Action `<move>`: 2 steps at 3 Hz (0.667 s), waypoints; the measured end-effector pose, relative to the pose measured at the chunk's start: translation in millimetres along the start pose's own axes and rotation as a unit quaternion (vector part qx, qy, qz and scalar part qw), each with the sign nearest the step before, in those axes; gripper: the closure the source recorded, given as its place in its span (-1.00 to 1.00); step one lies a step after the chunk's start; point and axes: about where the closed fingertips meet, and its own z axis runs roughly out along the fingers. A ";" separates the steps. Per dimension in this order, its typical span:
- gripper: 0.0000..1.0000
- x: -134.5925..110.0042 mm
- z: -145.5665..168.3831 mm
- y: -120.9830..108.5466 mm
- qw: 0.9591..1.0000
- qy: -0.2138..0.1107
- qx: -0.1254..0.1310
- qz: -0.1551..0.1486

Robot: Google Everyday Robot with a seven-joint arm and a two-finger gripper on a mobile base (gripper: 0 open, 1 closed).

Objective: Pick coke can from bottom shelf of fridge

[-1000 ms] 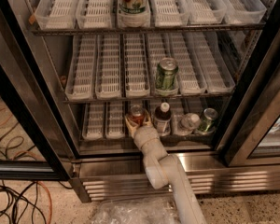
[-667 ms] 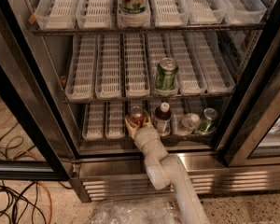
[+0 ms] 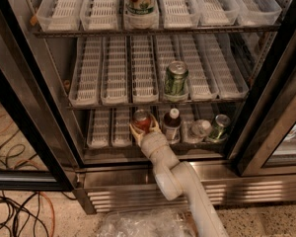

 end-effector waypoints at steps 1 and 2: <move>1.00 -17.2 1.6 3.1 1.000 -0.016 -0.010 -0.006; 1.00 -31.8 -4.2 6.5 0.999 -0.033 -0.019 -0.007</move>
Offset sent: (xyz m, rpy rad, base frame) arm -0.0218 0.0056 0.0465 0.0273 -0.0986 0.0677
